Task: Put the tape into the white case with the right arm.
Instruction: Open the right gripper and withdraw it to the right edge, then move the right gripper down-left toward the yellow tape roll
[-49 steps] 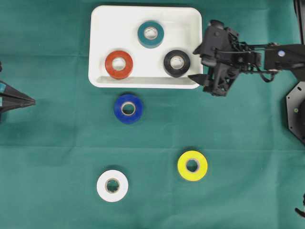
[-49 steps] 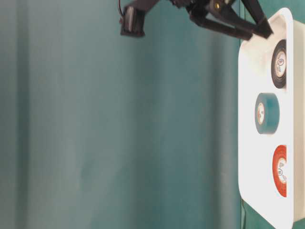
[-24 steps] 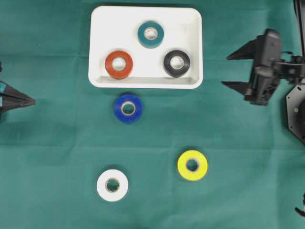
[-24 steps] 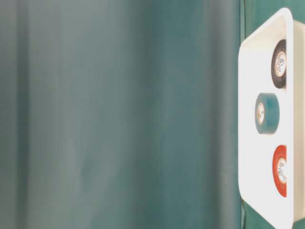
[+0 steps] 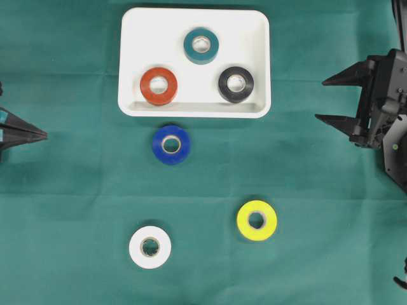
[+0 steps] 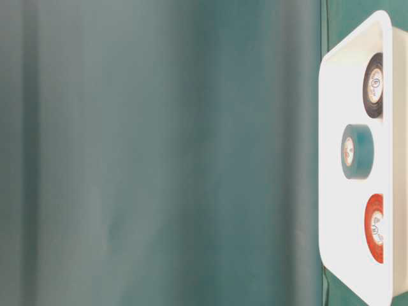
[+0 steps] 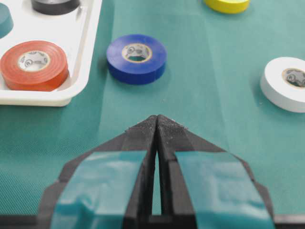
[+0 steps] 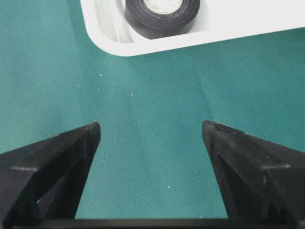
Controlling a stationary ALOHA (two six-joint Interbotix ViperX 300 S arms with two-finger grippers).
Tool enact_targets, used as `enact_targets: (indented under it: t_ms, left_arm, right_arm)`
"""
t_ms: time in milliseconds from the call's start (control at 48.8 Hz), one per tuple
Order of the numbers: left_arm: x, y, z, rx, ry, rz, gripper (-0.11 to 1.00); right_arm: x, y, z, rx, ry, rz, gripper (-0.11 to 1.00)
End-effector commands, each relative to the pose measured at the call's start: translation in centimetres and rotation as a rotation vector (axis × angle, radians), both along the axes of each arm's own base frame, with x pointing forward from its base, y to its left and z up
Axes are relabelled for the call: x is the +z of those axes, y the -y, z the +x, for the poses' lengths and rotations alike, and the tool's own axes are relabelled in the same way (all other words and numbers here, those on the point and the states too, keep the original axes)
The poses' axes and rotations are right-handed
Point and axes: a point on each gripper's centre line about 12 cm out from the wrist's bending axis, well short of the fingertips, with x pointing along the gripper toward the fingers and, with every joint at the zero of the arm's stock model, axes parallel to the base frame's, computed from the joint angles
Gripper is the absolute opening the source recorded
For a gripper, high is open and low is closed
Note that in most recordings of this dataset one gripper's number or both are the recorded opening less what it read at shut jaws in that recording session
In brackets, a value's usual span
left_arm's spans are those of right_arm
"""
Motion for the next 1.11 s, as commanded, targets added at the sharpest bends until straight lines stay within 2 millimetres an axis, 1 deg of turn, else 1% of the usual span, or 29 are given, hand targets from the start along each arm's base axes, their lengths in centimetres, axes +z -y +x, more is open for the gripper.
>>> enact_targets:
  t_ms: [0, 123, 430, 532, 758, 901, 1085]
  left_arm:
    - [0.5, 0.0, 0.2, 0.004, 0.014, -0.002, 0.0]
    - [0.5, 0.0, 0.2, 0.004, 0.014, -0.002, 0.0]
    - [0.5, 0.0, 0.2, 0.004, 0.014, -0.002, 0.0]
    - [0.5, 0.0, 0.2, 0.004, 0.014, -0.002, 0.0]
    - [0.6, 0.0, 0.2, 0.004, 0.017, -0.002, 0.0]
    - [0.6, 0.0, 0.2, 0.003, 0.015, 0.0, 0.0]
    - [0.6, 0.0, 0.2, 0.003, 0.015, 0.0, 0.0]
  right_arm:
    - [0.4, -0.3, 0.3, 0.021, 0.021, -0.004, 0.85]
    - [0.1, -1.5, 0.4, 0.089, 0.012, -0.001, 0.85]
    - [0.0, -5.4, 0.8, 0.302, 0.006, 0.004, 0.85]
    - [-0.1, -6.4, 0.7, 0.353, 0.002, 0.006, 0.85]
    - [-0.4, -8.7, 0.5, 0.479, -0.011, 0.009, 0.79]
    - [-0.6, -9.5, 0.1, 0.53, -0.017, 0.01, 0.76]
    - [-0.7, -9.7, 0.0, 0.54, -0.019, 0.009, 0.75]
